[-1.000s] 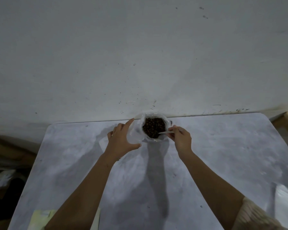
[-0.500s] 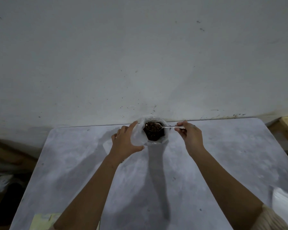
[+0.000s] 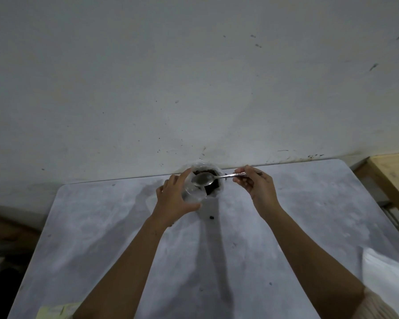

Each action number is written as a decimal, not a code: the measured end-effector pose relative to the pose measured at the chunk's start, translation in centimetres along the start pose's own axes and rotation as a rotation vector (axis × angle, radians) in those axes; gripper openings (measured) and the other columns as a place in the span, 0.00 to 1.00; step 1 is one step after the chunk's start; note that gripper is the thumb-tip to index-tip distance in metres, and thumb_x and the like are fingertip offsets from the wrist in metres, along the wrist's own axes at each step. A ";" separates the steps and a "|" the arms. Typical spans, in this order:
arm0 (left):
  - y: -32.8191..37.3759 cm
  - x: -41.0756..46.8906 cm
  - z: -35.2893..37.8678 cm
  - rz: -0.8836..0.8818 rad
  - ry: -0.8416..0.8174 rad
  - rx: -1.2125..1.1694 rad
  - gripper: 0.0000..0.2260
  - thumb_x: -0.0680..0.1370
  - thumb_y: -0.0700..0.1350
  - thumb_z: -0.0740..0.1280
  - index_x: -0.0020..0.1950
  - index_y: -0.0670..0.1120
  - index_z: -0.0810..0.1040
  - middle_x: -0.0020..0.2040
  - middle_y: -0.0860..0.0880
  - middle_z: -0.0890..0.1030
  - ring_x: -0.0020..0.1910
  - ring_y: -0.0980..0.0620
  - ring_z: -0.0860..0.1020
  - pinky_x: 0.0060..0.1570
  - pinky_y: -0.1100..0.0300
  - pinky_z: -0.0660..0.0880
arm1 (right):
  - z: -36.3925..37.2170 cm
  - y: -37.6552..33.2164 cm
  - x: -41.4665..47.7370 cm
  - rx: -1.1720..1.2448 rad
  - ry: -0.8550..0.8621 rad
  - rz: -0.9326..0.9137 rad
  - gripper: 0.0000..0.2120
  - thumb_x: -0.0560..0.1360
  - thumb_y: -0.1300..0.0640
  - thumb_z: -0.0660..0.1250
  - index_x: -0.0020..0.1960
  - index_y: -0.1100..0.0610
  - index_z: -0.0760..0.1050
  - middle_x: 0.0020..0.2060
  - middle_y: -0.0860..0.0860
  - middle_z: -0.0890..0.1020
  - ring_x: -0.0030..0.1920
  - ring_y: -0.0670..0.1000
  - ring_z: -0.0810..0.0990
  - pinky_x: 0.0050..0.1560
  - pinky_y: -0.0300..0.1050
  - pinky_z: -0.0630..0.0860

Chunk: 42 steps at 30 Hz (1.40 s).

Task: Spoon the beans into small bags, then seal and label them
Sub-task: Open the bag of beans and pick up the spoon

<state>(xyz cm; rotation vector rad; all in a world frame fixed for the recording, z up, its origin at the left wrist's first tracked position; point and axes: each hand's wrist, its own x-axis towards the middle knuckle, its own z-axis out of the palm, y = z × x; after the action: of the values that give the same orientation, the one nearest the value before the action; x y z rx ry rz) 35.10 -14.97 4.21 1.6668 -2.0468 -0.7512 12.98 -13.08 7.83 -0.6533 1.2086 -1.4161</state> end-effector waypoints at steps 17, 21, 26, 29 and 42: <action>-3.3 -1.2 -1.3 -0.124 -0.002 -0.184 0.47 0.66 0.58 0.75 0.76 0.60 0.48 0.66 0.50 0.62 0.67 0.48 0.64 0.66 0.48 0.65 | 0.6 6.9 2.0 -0.612 0.089 0.030 0.07 0.76 0.61 0.65 0.50 0.61 0.81 0.46 0.57 0.83 0.44 0.52 0.81 0.51 0.43 0.79; -3.1 -1.7 -1.4 -0.118 -0.018 -0.241 0.47 0.65 0.62 0.74 0.76 0.62 0.48 0.66 0.52 0.63 0.67 0.49 0.64 0.65 0.47 0.66 | 0.2 6.2 1.8 -0.863 0.024 -0.073 0.08 0.75 0.59 0.67 0.52 0.59 0.81 0.47 0.51 0.83 0.45 0.46 0.78 0.41 0.20 0.70; -1.7 -1.5 -2.1 -0.073 -0.026 -0.329 0.47 0.66 0.57 0.76 0.75 0.62 0.48 0.64 0.58 0.63 0.68 0.55 0.64 0.66 0.52 0.66 | 0.1 4.7 1.3 -0.968 0.037 -0.243 0.07 0.74 0.62 0.69 0.50 0.62 0.81 0.49 0.55 0.82 0.47 0.48 0.77 0.42 0.20 0.68; -0.3 -1.7 -2.8 -0.041 -0.076 -0.413 0.45 0.69 0.52 0.75 0.76 0.61 0.48 0.65 0.61 0.61 0.66 0.64 0.61 0.63 0.61 0.63 | 1.3 3.5 0.5 -0.962 0.014 -0.383 0.07 0.73 0.63 0.69 0.50 0.61 0.81 0.48 0.55 0.82 0.48 0.49 0.78 0.43 0.19 0.67; 2.1 -3.5 -3.9 -0.009 -0.166 -0.741 0.24 0.82 0.50 0.54 0.75 0.60 0.49 0.70 0.67 0.53 0.69 0.66 0.54 0.66 0.69 0.56 | 8.1 4.4 -3.5 -0.256 -0.215 -0.114 0.19 0.78 0.59 0.62 0.68 0.54 0.68 0.61 0.52 0.75 0.60 0.46 0.75 0.54 0.34 0.75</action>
<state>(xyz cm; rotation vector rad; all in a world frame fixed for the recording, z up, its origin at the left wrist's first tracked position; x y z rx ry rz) 36.65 -11.87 8.68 1.2064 -1.5518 -1.4654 22.70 -11.64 7.21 -1.0394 1.2053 -1.2568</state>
